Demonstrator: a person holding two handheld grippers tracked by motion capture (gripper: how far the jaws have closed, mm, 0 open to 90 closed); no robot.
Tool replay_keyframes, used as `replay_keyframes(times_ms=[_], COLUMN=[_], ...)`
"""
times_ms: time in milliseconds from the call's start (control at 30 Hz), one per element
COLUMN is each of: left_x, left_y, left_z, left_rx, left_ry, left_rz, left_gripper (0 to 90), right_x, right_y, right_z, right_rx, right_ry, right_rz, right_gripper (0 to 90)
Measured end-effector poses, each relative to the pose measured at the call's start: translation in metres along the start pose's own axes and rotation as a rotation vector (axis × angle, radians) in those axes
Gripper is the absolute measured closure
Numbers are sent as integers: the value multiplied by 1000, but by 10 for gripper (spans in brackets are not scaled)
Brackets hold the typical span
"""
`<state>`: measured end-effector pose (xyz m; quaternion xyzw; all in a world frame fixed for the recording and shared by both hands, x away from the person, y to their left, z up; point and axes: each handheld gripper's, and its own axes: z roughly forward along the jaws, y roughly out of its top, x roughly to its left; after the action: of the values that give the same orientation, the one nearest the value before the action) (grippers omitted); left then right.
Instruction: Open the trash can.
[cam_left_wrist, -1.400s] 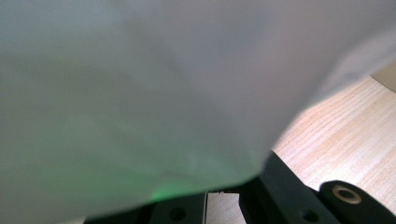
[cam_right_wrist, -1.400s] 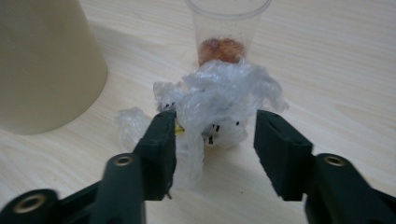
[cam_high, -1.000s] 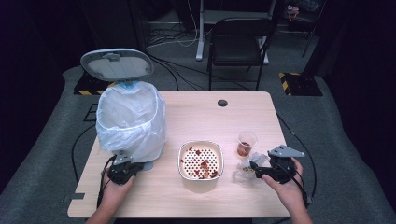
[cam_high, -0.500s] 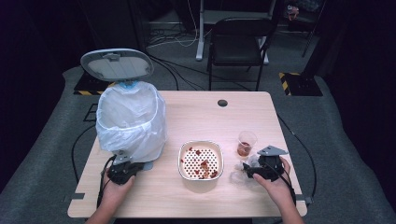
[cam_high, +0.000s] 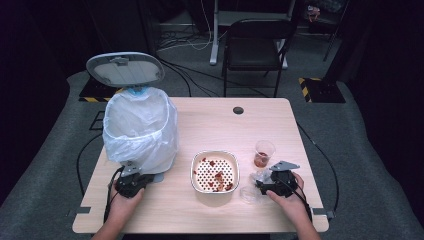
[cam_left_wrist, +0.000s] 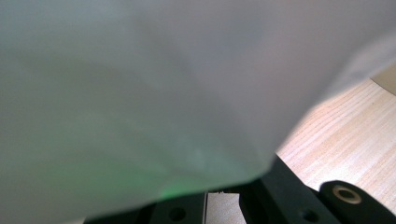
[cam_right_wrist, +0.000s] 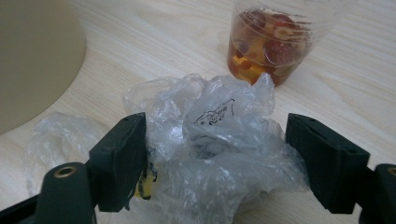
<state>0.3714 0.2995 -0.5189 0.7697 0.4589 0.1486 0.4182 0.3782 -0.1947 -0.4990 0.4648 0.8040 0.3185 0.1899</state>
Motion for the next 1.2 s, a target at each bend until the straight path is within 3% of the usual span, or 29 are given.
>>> replay_keyframes(times_ms=[133,367,433,467,567,733,867,1200], left_x=[0,0,0,0,0,0,0,0], left_y=[0,0,0,0,0,0,0,0], left_z=[0,0,0,0,0,-1,0,0], left_rx=[-1,1,2,4,1,7,3,0], left_ry=[-1,1,1,0,2,-3,-1,2], left_rz=[2,1,3,3,2,6,2,-1], left_gripper=[900,900,900,900,900,900,900,900], right_x=[-2,-3,0,-1,1,1,-4,-7], right_y=[-1,-6,-7,-7,-6,-5,-2,14], right_z=[3,7,8,10,9,8,-2,-33], right_rx=[-2,15,35,23,42,43,46,14], right_ry=[18,50,53,54,77,107,148,161], right_rz=[-1,-3,18,-11,-13,-8,30,27], right_gripper=[326,383,422,447,558,639,681,699])
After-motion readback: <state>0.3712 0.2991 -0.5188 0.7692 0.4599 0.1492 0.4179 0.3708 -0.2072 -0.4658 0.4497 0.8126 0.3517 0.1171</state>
